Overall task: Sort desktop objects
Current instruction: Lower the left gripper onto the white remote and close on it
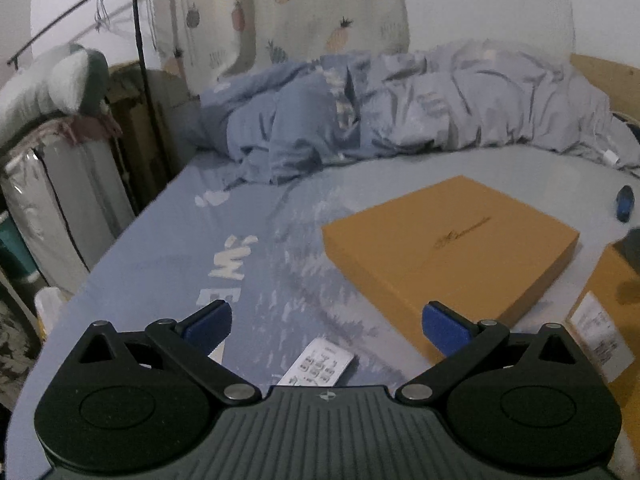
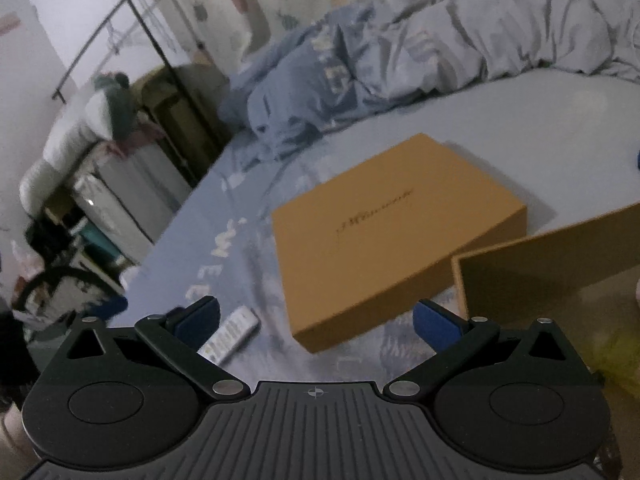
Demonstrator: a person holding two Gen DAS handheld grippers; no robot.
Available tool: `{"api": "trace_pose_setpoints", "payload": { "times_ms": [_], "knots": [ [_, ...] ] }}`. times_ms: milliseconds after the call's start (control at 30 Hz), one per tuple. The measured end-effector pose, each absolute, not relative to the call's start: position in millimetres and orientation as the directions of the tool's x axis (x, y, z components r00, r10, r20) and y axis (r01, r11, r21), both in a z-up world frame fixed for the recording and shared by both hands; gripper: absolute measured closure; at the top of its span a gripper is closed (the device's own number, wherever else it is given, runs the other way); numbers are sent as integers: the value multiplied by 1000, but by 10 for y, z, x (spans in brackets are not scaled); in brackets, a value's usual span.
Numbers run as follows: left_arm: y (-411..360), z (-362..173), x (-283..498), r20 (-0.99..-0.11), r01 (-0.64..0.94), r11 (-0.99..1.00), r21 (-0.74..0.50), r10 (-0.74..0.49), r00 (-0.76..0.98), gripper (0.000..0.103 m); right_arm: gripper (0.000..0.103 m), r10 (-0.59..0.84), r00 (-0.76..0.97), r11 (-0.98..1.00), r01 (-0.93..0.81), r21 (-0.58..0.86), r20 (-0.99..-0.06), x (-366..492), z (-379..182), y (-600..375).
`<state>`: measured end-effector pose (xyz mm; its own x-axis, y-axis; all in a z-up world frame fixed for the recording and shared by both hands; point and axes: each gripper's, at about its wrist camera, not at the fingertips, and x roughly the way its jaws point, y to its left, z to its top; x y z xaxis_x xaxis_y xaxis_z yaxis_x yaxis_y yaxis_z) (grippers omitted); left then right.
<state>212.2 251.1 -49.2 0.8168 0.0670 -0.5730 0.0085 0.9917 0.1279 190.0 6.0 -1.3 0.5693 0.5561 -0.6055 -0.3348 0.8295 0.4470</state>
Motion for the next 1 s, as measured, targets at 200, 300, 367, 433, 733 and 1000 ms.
{"api": "trace_pose_setpoints", "payload": {
  "times_ms": [200, 300, 367, 433, 733, 1000],
  "knots": [
    [2762, -795, 2284, -608, 28, 995, 94, 35, 793, 0, 0, 513, 550, 858, -317, 404, -659, 1950, -315, 355],
    [2831, -954, 2357, -628, 48, 993, 108, 31, 778, 0, 0, 508, 540, 861, -320, 394, -671, 1961, -446, 500],
    [2869, -1062, 2402, -641, 64, 992, 113, 24, 768, 0, 0, 507, 530, 862, -328, 388, -680, 1953, -527, 593],
    [2920, -1168, 2444, -651, 72, 991, 112, 18, 759, 0, 0, 503, 522, 864, -334, 377, -689, 1947, -604, 677],
    [3095, -1558, 2599, -702, 92, 993, 80, -9, 712, 0, 0, 476, 475, 878, -308, 367, -740, 2052, -917, 855],
    [3072, -1608, 2600, -685, 145, 988, 58, -66, 726, 16, 0, 482, 441, 875, -291, 388, -757, 2054, -1038, 812]
  ]
}}
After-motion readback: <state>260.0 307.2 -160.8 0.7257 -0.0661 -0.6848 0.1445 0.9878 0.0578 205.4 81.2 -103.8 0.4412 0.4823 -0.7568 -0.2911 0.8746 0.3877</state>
